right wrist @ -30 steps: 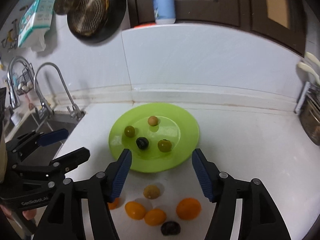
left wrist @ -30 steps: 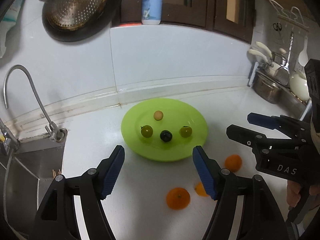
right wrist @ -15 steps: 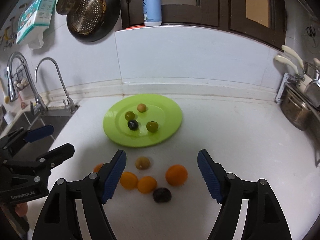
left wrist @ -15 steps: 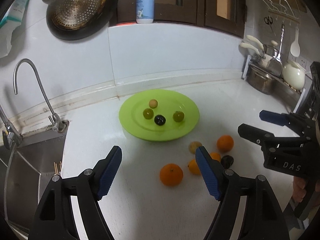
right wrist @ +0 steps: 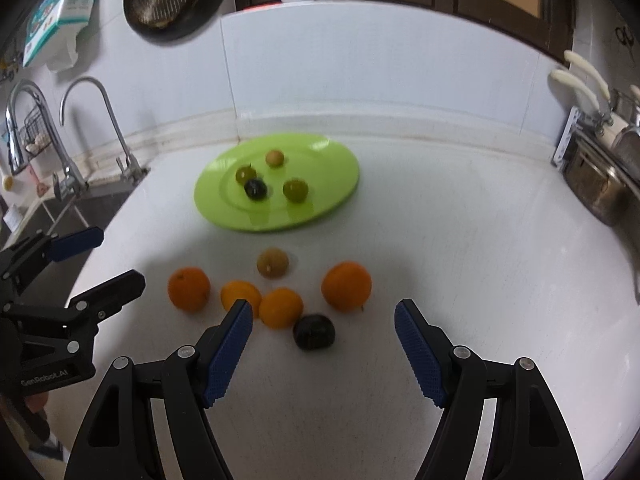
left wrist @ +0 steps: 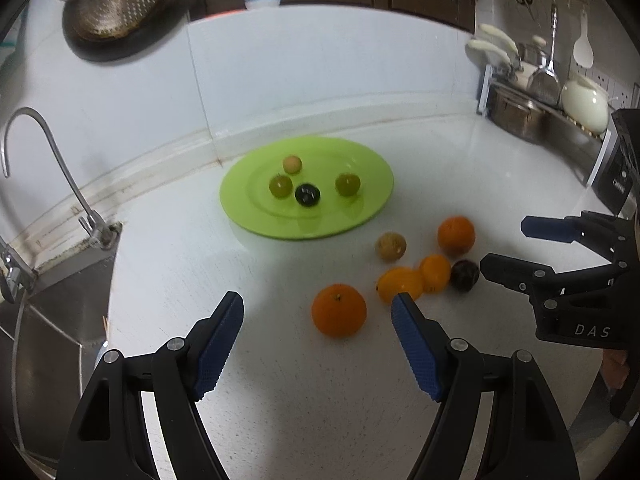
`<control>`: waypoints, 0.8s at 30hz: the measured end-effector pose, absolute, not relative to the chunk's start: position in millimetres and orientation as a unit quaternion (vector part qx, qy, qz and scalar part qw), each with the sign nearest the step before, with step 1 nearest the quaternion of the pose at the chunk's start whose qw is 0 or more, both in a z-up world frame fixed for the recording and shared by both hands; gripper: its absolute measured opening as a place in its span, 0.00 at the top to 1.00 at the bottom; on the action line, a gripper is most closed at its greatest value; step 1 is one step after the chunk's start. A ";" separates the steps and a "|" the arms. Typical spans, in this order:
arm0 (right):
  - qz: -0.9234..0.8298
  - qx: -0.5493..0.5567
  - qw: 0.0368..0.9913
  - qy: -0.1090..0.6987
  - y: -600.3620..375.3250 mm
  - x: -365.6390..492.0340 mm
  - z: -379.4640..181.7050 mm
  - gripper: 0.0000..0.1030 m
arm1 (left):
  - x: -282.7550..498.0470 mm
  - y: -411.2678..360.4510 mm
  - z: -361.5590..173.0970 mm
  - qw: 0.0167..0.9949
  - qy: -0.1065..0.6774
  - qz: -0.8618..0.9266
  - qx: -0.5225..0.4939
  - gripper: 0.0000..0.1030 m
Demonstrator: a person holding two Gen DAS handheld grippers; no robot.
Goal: Organize fruits
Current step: 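Withdraw both open tools from the plate back toward the remaining fruits, then grasp a large orange with the left tool while the right tool grasps a dark plum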
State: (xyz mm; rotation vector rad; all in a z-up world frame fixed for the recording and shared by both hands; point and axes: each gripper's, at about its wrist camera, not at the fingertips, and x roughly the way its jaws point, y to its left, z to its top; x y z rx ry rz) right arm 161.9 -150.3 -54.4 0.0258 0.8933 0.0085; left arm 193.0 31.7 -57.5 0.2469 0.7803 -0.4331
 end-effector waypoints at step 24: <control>0.042 0.033 0.870 0.490 -158.4 178.6 -100.8 0.58 | 221.7 13.1 -96.7 0.869 0.426 -0.224 0.120 0.39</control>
